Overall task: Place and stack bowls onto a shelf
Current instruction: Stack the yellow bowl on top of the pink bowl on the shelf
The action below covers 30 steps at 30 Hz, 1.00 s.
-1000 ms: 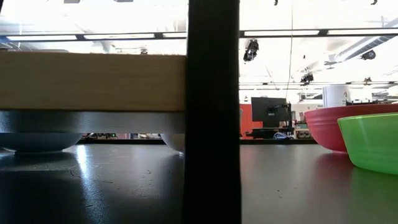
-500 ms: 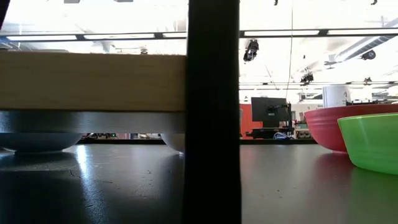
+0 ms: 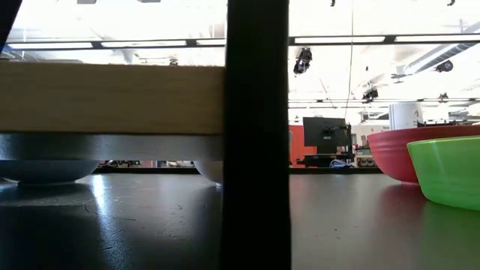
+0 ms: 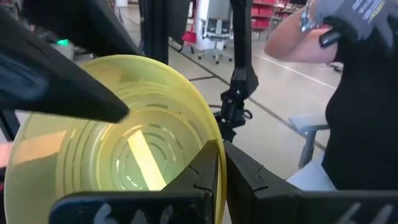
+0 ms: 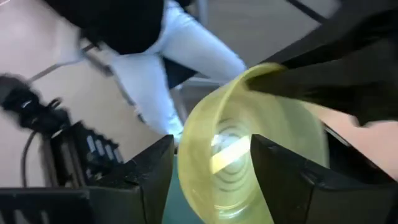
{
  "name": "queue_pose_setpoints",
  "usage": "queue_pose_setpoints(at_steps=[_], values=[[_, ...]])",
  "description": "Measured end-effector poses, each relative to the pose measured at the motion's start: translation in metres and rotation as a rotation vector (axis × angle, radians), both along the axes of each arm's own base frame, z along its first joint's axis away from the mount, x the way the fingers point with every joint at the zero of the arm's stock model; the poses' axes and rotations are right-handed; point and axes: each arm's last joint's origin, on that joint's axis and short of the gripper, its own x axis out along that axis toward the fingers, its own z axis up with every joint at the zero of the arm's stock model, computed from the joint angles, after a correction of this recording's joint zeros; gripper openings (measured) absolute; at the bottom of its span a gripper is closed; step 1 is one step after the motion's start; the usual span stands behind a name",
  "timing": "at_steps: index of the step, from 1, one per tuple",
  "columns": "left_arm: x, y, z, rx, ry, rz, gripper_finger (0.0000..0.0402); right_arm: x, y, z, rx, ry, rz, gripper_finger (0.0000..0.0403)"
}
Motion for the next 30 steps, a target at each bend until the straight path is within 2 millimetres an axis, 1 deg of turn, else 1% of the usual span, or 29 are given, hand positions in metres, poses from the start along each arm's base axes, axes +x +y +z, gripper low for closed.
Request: queue_pose_setpoints(at_steps=[4, 7, 9, 12, 14, 17, 20, 24, 27, 30], values=[[0.001, 0.012, -0.004, 0.025, 0.073, 0.008, 0.0001, -0.008, -0.007, 0.008, -0.010, 0.022, -0.137, 0.0214], [0.000, 0.024, 0.003, 0.056, 0.145, 0.031, 0.0001, -0.018, -0.015, 0.013, -0.055, 0.025, -0.252, 0.0214], [-0.002, 0.031, 0.012, 0.078, 0.173, 0.057, 0.0001, -0.025, -0.021, 0.015, -0.094, 0.036, -0.333, 0.0215], [-0.009, 0.038, 0.022, 0.153, 0.263, 0.116, 0.0001, -0.035, -0.029, 0.016, -0.143, 0.074, -0.454, 0.0215], [-0.015, 0.042, 0.031, 0.221, 0.353, 0.184, 0.0000, -0.041, -0.033, 0.017, -0.159, 0.105, -0.523, 0.0215], [-0.030, 0.045, 0.050, 0.296, 0.462, 0.293, 0.0000, -0.048, -0.037, 0.017, -0.161, 0.146, -0.582, 0.0215], [-0.050, 0.044, 0.063, 0.341, 0.580, 0.454, 0.0000, -0.050, -0.039, 0.017, -0.153, 0.172, -0.615, 0.0215], [-0.080, 0.038, 0.064, 0.342, 0.789, 0.655, 0.0000, -0.050, -0.039, 0.017, -0.153, 0.191, -0.648, 0.0215], [-0.105, 0.024, 0.060, 0.353, 0.915, 0.777, 0.0000, -0.051, -0.040, 0.014, -0.166, 0.229, -0.665, 0.0215], [-0.125, 0.002, 0.057, 0.298, 0.983, 0.840, 0.0000, -0.052, -0.040, 0.012, -0.163, 0.267, -0.694, 0.0215]])
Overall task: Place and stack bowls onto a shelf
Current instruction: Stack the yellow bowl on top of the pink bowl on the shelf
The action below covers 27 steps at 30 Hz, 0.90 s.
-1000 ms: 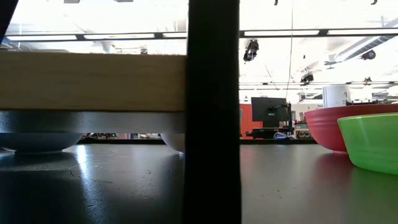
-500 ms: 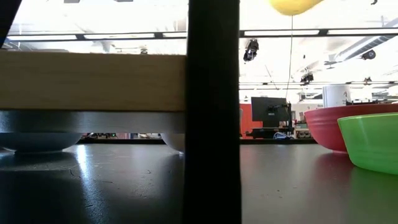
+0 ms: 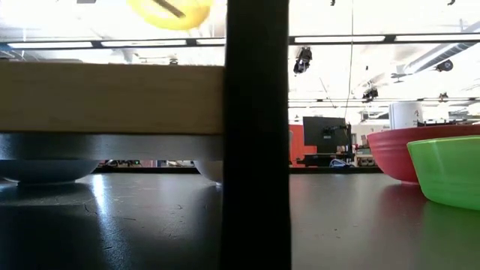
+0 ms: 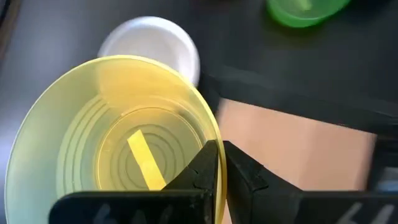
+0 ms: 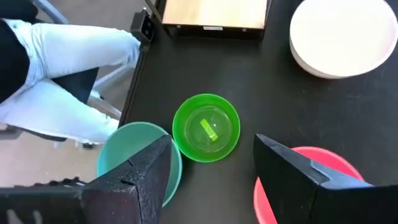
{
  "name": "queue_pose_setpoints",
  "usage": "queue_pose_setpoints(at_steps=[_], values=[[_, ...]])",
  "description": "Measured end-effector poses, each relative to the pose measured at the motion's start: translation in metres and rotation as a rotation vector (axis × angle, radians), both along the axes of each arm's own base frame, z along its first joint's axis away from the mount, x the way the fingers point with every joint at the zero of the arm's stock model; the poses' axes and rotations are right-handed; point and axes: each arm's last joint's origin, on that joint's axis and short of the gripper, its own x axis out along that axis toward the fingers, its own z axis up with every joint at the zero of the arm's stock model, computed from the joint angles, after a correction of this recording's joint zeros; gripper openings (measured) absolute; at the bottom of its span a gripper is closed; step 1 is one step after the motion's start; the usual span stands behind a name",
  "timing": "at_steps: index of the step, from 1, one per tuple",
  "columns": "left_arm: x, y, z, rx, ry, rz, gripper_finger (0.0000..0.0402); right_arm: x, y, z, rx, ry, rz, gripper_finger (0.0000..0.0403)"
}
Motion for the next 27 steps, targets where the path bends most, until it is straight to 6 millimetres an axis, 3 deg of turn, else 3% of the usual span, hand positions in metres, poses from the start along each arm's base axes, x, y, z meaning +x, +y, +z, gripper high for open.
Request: queue_pose_setpoints(at_steps=[7, 16, 21, 27], values=[[-0.041, -0.056, -0.002, -0.134, -0.059, 0.126, 0.0000, 0.006, 0.003, -0.012, 0.023, 0.067, -0.072, 0.0215], [-0.095, -0.110, -0.029, -0.261, 0.006, 0.341, 0.0000, 0.013, 0.006, -0.031, 0.008, 0.142, -0.106, 0.0215], [-0.118, -0.125, -0.048, -0.303, 0.134, 0.466, 0.0000, 0.017, 0.009, -0.035, 0.018, 0.174, -0.146, 0.0215], [-0.137, -0.124, -0.073, -0.245, 0.225, 0.584, 0.0000, 0.020, 0.010, -0.037, 0.023, 0.193, -0.168, 0.0215]])
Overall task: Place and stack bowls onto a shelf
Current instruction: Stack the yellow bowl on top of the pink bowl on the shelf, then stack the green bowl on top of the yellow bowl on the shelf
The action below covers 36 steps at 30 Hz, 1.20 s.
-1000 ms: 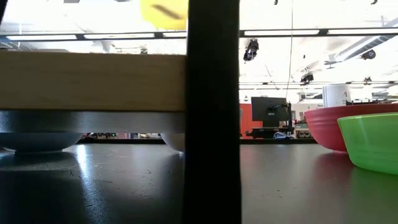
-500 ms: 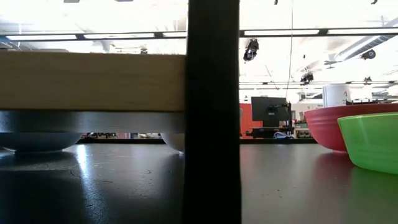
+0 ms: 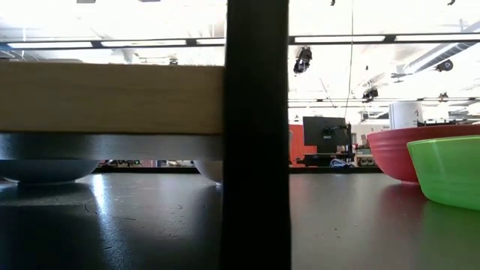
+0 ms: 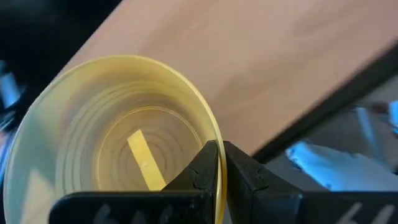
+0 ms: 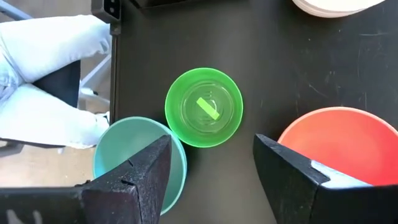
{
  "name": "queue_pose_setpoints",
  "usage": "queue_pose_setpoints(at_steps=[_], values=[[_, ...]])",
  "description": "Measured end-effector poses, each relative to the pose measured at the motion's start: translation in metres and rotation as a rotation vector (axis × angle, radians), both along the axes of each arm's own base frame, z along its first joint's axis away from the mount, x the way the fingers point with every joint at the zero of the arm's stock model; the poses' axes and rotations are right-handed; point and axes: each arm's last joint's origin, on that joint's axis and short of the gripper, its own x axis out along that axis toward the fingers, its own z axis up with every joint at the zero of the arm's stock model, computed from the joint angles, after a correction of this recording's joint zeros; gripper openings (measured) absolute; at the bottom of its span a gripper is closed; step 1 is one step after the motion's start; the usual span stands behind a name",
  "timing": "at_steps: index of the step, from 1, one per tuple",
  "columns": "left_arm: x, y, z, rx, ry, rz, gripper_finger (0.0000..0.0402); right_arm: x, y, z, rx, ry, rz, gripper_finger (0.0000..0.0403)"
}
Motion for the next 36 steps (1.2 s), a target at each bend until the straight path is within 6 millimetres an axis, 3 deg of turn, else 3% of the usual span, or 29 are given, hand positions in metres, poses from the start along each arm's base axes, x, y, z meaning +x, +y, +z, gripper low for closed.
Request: queue_pose_setpoints(at_steps=[5, 15, 24, 29, 36], values=[[-0.012, 0.008, -0.018, 0.057, 0.062, 0.049, 0.0000, 0.001, 0.000, -0.001, 0.013, 0.015, -0.031, 0.0215], [-0.011, 0.011, -0.022, 0.107, 0.016, 0.050, 0.0007, 0.001, 0.001, -0.001, 0.019, 0.020, -0.034, 0.0215], [-0.012, 0.010, -0.022, 0.095, 0.028, 0.087, 0.0096, 0.001, 0.001, -0.001, 0.018, 0.019, -0.032, 0.0215], [-0.009, 0.008, -0.010, 0.059, -0.003, 0.055, 0.0149, 0.001, 0.000, -0.001, 0.017, 0.019, -0.030, 0.0215], [-0.002, 0.009, 0.000, 0.099, -0.142, 0.033, 0.0175, 0.000, 0.000, -0.001, 0.014, 0.018, -0.024, 0.0215]])
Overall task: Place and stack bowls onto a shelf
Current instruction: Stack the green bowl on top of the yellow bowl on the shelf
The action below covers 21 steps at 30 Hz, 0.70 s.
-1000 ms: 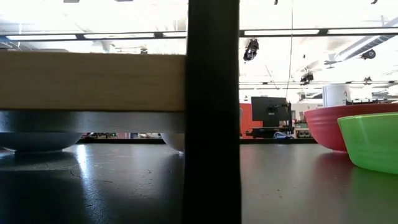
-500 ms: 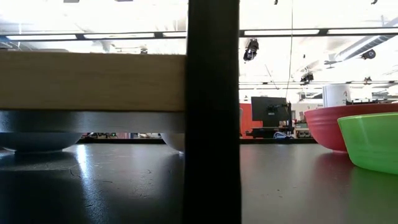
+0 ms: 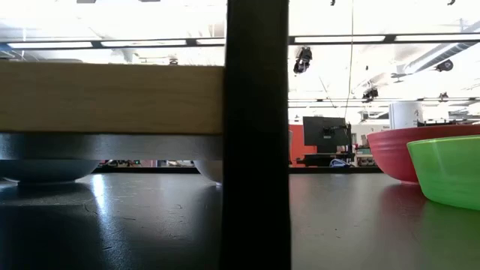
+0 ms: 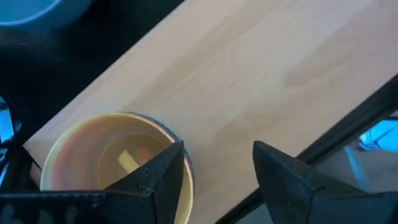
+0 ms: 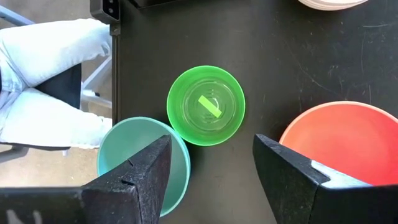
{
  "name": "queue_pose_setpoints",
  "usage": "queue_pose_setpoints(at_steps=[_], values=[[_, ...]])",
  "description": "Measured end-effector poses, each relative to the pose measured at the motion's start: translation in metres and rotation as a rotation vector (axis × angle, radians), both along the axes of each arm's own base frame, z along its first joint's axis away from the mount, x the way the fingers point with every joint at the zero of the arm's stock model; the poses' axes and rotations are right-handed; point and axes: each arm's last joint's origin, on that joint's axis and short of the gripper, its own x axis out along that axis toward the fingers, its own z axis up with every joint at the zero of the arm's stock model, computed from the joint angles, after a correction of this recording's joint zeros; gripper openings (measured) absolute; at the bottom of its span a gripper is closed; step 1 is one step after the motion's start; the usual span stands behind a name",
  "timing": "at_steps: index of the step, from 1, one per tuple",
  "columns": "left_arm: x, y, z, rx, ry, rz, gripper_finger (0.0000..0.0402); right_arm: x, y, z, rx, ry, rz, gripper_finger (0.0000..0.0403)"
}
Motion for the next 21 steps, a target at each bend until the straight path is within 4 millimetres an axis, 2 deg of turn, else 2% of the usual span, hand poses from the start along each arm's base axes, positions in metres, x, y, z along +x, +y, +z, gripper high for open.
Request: queue_pose_setpoints(at_steps=[5, 9, 14, 21], values=[[0.006, 0.005, -0.003, 0.021, -0.006, 0.017, 0.0172, 0.000, 0.000, 0.000, 0.008, 0.005, -0.015, 0.0215], [0.015, 0.009, 0.004, 0.040, -0.061, -0.014, 0.0167, 0.008, 0.007, -0.004, 0.072, -0.025, -0.078, 0.0215], [0.027, 0.014, 0.022, 0.085, -0.177, -0.083, 0.0166, 0.021, 0.023, -0.022, 0.085, 0.008, -0.047, 0.0215], [0.034, 0.016, 0.051, 0.153, -0.343, -0.161, 0.0166, 0.043, 0.053, -0.062, 0.038, 0.119, -0.051, 0.0214]])
